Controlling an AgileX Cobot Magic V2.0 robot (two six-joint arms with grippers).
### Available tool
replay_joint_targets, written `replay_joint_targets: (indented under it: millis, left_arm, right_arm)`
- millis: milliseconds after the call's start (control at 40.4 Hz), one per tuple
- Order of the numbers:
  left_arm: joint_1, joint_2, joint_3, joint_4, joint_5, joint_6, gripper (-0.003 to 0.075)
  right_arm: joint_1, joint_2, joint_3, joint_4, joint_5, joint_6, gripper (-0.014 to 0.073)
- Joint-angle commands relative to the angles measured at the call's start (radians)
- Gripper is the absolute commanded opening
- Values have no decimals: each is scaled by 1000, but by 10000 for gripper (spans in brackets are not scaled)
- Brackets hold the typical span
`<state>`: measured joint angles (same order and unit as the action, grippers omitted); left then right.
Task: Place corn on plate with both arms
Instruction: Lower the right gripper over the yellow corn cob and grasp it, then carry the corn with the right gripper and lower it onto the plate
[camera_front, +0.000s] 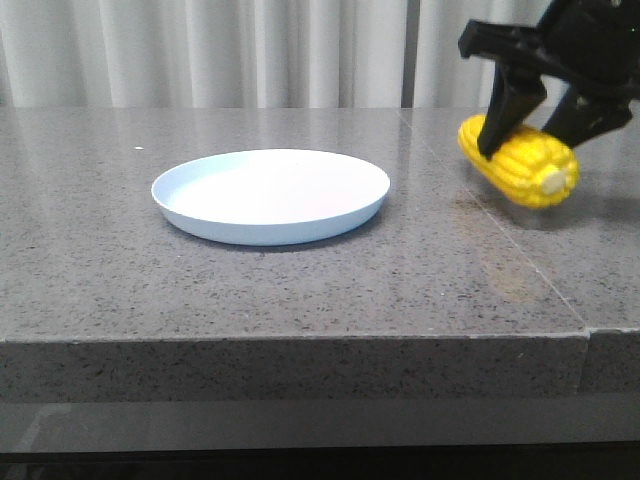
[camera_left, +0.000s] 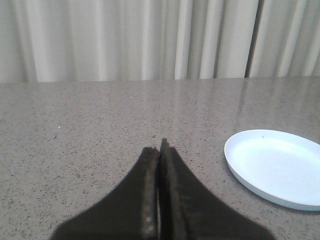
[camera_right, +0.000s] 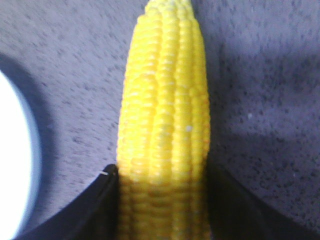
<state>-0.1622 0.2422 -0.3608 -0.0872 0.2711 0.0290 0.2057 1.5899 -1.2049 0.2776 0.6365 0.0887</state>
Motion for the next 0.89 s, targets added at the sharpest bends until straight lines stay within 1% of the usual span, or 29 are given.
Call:
replay_joint_targets:
  millis: [0,99,223,371,495,569,693,866]
  left_arm:
    - [-3,9,-25,-3,-75,-9,-20]
    - [-3,9,-25,-3,-75,-9,-20]
    - [-3,9,-25,-3,-75,-9,-20]
    - [-3,9,-25,-3,-75,-9,-20]
    - [-3,9,-25,-3,-75,-9,-20]
    - [-3,9,-25,-3,-75,-9,-20]
    - [-3,9,-25,-3,-75,-9,-20]
    - [-3,9,-25,-3,-75,-9,-20]
  right_arm:
    - [38,-91,-56,19,-22,-6,148]
    - [106,-101,-103,19,33,24,148]
    - [199,-74,-182,3,56,128,148]
    - [332,-2,-289,-66,67,282,148]
    - [412,89,-361,-167,67,408,148]
    - [442,143,-399,-230,75,479,148]
    - [455,212,-441,-302,101,579,148]
    - [455,251,-448,-321,127,625,154]
